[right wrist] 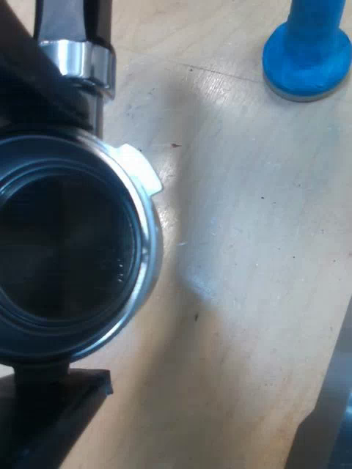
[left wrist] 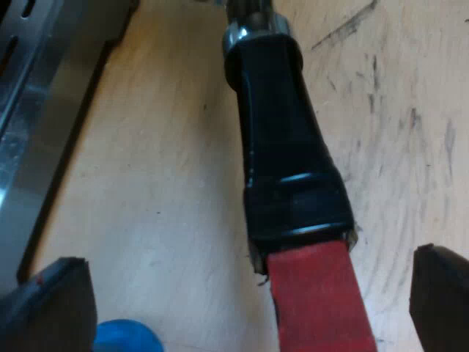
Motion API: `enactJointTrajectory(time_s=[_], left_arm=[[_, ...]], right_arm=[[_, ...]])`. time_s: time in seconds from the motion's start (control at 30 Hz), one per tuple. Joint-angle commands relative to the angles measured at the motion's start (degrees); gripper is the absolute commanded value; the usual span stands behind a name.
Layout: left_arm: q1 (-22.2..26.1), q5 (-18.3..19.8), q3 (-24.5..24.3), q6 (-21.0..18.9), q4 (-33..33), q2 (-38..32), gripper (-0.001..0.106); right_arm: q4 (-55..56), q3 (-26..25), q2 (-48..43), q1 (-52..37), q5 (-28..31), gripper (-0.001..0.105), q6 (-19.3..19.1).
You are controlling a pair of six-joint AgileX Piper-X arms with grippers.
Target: Put the handle in the coffee machine
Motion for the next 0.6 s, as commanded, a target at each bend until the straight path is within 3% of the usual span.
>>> enactJointTrajectory(time_s=[0.03, 0.23, 0.37, 0.6], left_arm=[[0.15, 1.33, 1.42, -0.15, -1.54, 0.21, 0.087], [0.15, 1.91, 4.41, 0.0, -4.15, 0.21, 0.087], [0.15, 6.56, 4.47, 0.28, -4.84, 0.21, 0.087], [0.15, 6.86, 4.47, 0.28, -6.0, 0.77, 0.087]], right_arm=[[-0.75, -0.92, -1.1, 0.04, -1.21, 0.0, 0.01], [-0.75, -0.92, -1.1, 0.04, -1.21, 0.0, 0.01], [-0.75, -0.92, -1.1, 0.04, -1.21, 0.0, 0.01], [-0.75, -0.92, -1.1, 0.04, -1.21, 0.0, 0.01]])
